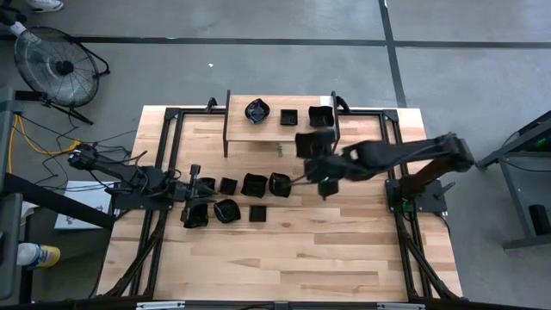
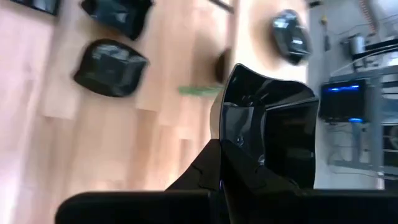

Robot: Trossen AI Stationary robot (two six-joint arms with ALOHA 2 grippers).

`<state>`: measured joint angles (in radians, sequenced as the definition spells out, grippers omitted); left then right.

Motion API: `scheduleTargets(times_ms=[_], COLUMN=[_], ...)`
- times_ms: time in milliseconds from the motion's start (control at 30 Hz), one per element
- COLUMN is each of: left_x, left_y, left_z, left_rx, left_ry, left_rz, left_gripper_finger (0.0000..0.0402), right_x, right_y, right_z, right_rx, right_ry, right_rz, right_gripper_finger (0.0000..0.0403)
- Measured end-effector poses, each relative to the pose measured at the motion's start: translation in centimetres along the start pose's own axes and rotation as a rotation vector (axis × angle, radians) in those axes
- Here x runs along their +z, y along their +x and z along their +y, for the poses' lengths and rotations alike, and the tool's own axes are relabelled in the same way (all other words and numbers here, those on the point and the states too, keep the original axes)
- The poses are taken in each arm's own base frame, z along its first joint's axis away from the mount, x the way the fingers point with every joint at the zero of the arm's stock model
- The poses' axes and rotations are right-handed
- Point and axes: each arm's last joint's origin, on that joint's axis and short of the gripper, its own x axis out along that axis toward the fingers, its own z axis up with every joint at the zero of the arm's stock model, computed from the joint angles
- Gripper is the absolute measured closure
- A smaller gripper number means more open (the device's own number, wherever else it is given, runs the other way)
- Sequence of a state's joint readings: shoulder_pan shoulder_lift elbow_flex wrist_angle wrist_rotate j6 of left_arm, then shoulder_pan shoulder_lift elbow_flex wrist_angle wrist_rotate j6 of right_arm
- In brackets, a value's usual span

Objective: Pick & Place Mini shaped plates
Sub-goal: Stack the distorted square plate on top of the other distorted square plate on the shelf

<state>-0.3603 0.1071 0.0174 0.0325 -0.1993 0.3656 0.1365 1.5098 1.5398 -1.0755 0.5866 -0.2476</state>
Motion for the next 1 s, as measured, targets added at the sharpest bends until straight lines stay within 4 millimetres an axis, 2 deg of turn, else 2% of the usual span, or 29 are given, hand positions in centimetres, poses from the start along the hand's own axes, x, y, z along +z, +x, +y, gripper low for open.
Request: scheduleTargets(times_ms=[133, 233, 467, 767, 1000], left_x=[0.0, 0.0, 0.0, -0.1, -0.1], left_y=[0.0, 0.0, 0.0, 0.0, 0.0], left_z=[0.0, 0.0, 0.0, 0.0, 0.0], left_rx=[0.001, 0.001, 0.0, 0.001, 0.002], left_ry=[0.05, 0.049, 0.05, 0.05, 0.05], left_rz=[0.001, 0.001, 0.002, 0.003, 0.004], left_gripper_finger=[0.0299, 0.0299, 0.0299, 0.0299, 0.0299], right_x=[-1.5, -2.4, -3.6, -5.7, -6.9], right_y=[-1.4, -1.5, 0.0, 1.8, 2.6], right_z=[-2.4, -4.0, -6.4, -9.6, -11.2], right_rx=[-0.037, -0.041, -0.059, -0.013, 0.069], right_ry=[0.0, 0.005, -0.072, -0.07, -0.056], right_rz=[-0.021, -0.016, 0.052, 0.101, 0.064], right_gripper_finger=[0.0403, 0.0403, 0.0403, 0.0403, 0.0403])
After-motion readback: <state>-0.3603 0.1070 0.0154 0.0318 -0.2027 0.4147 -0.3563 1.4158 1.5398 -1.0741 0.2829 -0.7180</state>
